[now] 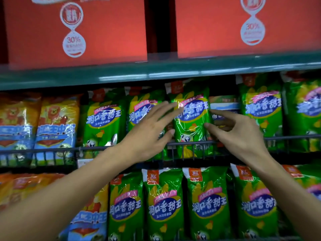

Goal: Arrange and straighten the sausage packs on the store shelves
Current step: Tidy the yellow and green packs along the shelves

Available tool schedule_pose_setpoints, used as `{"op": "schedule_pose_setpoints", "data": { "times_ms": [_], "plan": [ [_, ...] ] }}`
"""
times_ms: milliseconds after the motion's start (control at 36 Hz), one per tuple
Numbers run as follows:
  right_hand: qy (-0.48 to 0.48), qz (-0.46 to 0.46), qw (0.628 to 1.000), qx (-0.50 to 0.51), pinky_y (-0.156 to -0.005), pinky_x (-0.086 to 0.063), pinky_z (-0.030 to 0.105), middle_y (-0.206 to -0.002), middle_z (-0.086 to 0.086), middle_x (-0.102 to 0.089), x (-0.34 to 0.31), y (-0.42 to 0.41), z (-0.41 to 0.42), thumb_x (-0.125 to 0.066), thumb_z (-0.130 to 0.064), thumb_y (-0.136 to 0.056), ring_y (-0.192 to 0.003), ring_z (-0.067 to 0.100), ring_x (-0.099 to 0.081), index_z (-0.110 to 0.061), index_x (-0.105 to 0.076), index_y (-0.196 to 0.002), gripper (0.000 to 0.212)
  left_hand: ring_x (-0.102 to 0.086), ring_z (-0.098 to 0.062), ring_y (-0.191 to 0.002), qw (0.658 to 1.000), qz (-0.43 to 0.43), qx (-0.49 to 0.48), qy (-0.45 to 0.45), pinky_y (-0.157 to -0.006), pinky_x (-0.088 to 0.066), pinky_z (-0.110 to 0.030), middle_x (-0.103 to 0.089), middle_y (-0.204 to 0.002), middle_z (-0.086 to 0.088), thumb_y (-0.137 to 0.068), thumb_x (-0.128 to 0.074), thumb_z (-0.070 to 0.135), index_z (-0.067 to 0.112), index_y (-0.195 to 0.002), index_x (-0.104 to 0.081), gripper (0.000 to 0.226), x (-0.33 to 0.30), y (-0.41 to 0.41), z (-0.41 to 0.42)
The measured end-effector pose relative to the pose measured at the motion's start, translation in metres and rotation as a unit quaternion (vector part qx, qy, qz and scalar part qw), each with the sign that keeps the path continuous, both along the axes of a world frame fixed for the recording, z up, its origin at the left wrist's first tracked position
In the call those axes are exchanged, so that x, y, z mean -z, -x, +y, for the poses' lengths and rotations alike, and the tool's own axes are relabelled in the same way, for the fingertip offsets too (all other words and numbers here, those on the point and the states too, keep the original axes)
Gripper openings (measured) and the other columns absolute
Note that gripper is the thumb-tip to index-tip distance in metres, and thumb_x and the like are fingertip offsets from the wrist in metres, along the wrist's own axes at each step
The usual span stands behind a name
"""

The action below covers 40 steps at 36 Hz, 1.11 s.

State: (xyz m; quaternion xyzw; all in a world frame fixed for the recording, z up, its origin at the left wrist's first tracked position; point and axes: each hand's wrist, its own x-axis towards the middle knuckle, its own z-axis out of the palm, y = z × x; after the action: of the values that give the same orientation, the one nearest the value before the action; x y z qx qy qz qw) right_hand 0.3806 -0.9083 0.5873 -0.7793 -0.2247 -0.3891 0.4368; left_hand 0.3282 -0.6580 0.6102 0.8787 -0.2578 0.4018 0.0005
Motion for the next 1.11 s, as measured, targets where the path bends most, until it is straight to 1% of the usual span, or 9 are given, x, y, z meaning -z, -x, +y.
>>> {"op": "schedule_pose_setpoints", "data": {
  "times_ms": [83,250,361,472,556,667,861,1028,1111],
  "plan": [
    [0.011,0.008,1.0,-0.01,-0.081,-0.059,0.034,-0.086,-0.016,-0.076,-0.003,-0.002,-0.002,-0.076,-0.053,-0.079,-0.077,-0.003,-0.071,-0.038,-0.066,-0.129,0.053,0.015,-0.003,-0.154,0.998,0.005,-0.032,-0.049,-0.124,0.012,-0.027,0.006,-0.17,0.016,-0.11,-0.031,0.042,0.039,-0.161,-0.013,0.055,0.007,-0.004,0.002],
    [0.004,-0.004,1.0,-0.017,-0.079,-0.058,0.027,-0.081,-0.017,-0.074,0.001,-0.003,-0.003,-0.08,-0.045,-0.079,-0.074,-0.006,-0.069,-0.039,-0.064,-0.132,0.055,0.021,-0.004,-0.153,0.995,-0.022,-0.067,-0.077,-0.125,0.016,-0.039,0.013,-0.169,0.016,-0.111,-0.022,0.044,0.037,-0.162,-0.005,0.054,0.011,-0.01,-0.003],
    [0.051,0.004,0.999,0.017,-0.076,-0.059,0.035,-0.074,-0.013,-0.073,-0.001,-0.002,-0.001,-0.072,-0.048,-0.084,-0.074,0.008,-0.07,-0.039,-0.056,-0.14,0.059,0.032,-0.01,-0.15,0.993,-0.02,-0.092,-0.074,-0.122,0.021,-0.038,0.019,-0.167,0.019,-0.109,-0.012,0.05,0.041,-0.161,0.002,0.055,0.011,-0.006,-0.008],
    [0.145,-0.005,0.983,0.111,-0.062,-0.051,0.039,-0.075,-0.003,-0.071,0.004,0.0,0.005,-0.043,-0.065,-0.085,-0.073,0.029,-0.067,-0.041,-0.031,-0.151,0.071,0.034,-0.015,-0.15,0.99,-0.036,-0.114,-0.073,-0.123,0.019,-0.046,0.019,-0.167,0.019,-0.107,-0.013,0.055,0.043,-0.16,0.002,0.057,0.014,-0.005,-0.011],
    [0.236,-0.029,0.948,0.212,-0.045,-0.032,0.029,-0.057,-0.009,-0.053,0.007,0.006,0.009,-0.022,-0.065,-0.092,-0.051,0.017,-0.05,-0.034,-0.01,-0.159,0.075,0.032,-0.016,-0.151,0.986,-0.063,-0.151,-0.034,-0.124,0.012,-0.054,0.019,-0.168,0.015,-0.104,-0.014,0.062,0.042,-0.16,0.005,0.062,0.018,-0.006,-0.011],
    [0.293,-0.031,0.922,0.25,-0.04,-0.02,0.022,-0.052,-0.009,-0.043,0.006,0.017,0.011,0.008,-0.06,-0.085,-0.042,0.003,-0.035,-0.029,0.016,-0.158,0.079,0.025,-0.012,-0.153,0.973,-0.094,-0.197,0.081,-0.126,0.008,-0.051,0.003,-0.168,0.005,-0.1,-0.009,0.07,0.03,-0.162,-0.004,0.074,0.023,-0.009,-0.013],
    [0.269,-0.041,0.937,0.22,-0.042,-0.019,0.026,-0.052,-0.01,-0.042,0.011,0.008,0.008,-0.008,-0.059,-0.097,-0.043,0.002,-0.034,-0.027,0.012,-0.16,0.073,0.037,-0.006,-0.147,0.973,-0.048,-0.219,0.055,-0.123,0.021,-0.042,0.031,-0.164,0.012,-0.096,-0.002,0.073,0.026,-0.16,0.018,0.082,0.021,-0.007,-0.013],
    [0.252,-0.038,0.946,0.203,-0.043,-0.018,0.028,-0.055,-0.011,-0.042,0.012,0.005,0.007,-0.015,-0.055,-0.1,-0.044,0.004,-0.032,-0.025,0.012,-0.16,0.072,0.045,-0.009,-0.142,0.975,0.009,-0.221,0.027,-0.122,0.022,-0.047,0.044,-0.158,0.011,-0.097,-0.01,0.071,0.026,-0.153,0.032,0.083,0.014,-0.005,-0.01],
    [0.206,-0.009,0.968,0.143,-0.047,-0.028,0.03,-0.061,-0.011,-0.049,0.008,0.002,0.005,-0.021,-0.056,-0.101,-0.05,0.008,-0.041,-0.026,0.006,-0.161,0.072,0.047,-0.012,-0.141,0.975,0.025,-0.222,0.015,-0.121,0.023,-0.049,0.046,-0.157,0.008,-0.097,-0.011,0.072,0.022,-0.154,0.032,0.087,0.011,-0.003,-0.01]
  ]
}}
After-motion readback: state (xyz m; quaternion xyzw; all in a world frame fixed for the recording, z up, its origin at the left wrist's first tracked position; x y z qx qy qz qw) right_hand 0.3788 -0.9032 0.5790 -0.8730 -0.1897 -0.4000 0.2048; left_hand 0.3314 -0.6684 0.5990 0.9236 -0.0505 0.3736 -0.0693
